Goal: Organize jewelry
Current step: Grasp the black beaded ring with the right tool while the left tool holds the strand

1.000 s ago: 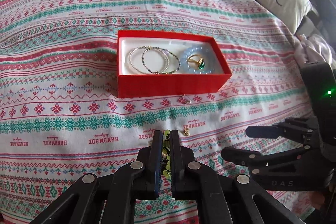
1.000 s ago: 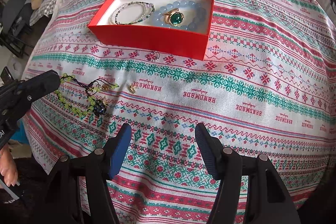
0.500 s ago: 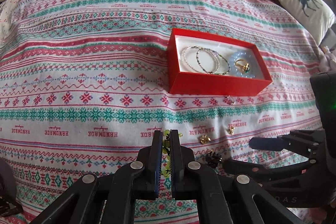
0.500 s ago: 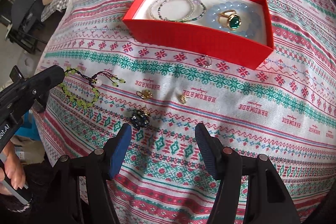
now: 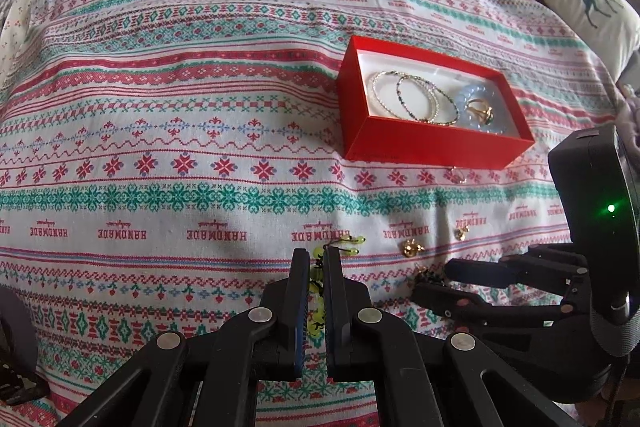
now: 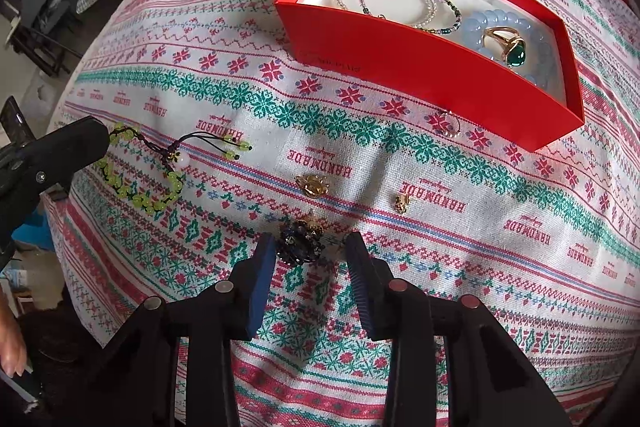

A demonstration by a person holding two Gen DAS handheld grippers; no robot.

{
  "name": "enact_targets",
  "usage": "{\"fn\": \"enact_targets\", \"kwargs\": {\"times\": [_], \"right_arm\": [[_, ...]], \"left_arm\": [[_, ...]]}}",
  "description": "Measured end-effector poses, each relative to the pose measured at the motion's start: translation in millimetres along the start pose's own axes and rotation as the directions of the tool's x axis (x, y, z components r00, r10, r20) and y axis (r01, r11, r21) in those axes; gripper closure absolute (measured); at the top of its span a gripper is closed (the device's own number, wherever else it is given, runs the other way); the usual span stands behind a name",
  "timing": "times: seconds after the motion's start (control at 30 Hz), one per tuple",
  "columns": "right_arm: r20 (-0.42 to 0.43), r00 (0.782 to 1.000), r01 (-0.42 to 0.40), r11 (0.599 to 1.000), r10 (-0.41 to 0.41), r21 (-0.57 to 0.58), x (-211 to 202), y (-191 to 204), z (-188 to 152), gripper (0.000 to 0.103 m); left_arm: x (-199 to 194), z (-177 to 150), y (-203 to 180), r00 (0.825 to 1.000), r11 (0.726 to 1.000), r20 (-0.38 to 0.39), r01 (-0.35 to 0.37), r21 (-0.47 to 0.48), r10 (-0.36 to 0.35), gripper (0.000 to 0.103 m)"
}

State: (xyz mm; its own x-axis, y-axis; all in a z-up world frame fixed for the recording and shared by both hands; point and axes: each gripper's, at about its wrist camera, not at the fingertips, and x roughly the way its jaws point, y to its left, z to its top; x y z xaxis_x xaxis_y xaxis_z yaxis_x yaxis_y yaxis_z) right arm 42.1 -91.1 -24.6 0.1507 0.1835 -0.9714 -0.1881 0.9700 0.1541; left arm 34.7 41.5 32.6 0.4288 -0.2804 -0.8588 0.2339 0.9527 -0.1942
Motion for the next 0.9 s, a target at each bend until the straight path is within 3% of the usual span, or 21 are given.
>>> {"fn": "enact_targets", "kwargs": {"times": [0.1, 0.43, 0.9], "right_arm": [[0.002, 1.0, 0.01, 1.0, -0.01, -0.013, 1.8, 1.6, 0.8, 0.077], [0.053, 0.998, 0.031, 0.999, -0.029, -0.037, -15.0, 2.9, 0.5, 0.077], [0.117, 0.993, 0.009, 0.999, -0.012, 0.031, -51.6, -35.1, 2.3, 0.077]], "left_arm": [[0.6, -0.2, -0.7, 1.0, 1.0, -0.001, -0.002, 0.001, 0.002, 0.102], [2.5, 4.2, -5.3, 1.0, 1.0, 0.005, -0.002, 0.007, 0.002, 0.102], [2.8, 15.2, -25.0, 0.999, 1.0, 0.035, 0.006, 0.012, -0.006, 0.102]]}}
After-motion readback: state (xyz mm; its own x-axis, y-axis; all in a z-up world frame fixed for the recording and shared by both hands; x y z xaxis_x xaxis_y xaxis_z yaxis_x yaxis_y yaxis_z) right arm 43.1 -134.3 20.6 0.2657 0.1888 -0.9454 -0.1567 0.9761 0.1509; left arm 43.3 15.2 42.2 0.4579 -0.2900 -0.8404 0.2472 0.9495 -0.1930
